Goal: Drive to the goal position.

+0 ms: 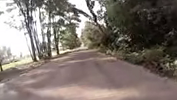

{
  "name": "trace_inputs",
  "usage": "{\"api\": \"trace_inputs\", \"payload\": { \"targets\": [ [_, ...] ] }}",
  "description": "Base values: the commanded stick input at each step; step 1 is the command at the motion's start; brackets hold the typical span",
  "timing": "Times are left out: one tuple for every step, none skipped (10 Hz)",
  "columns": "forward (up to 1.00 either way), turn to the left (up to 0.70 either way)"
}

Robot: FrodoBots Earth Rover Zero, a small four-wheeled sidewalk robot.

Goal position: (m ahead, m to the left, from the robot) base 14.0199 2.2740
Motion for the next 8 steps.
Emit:
{"api": "trace_inputs", "payload": {
  "targets": [
    [1.00,-0.06],
    [1.00,-0.06],
    [1.00,-0.06],
    [1.00,-0.06],
    [1.00,-0.06],
    [1.00,-0.06],
    [1.00,-0.06],
    [1.00,-0.06]
  ]
}}
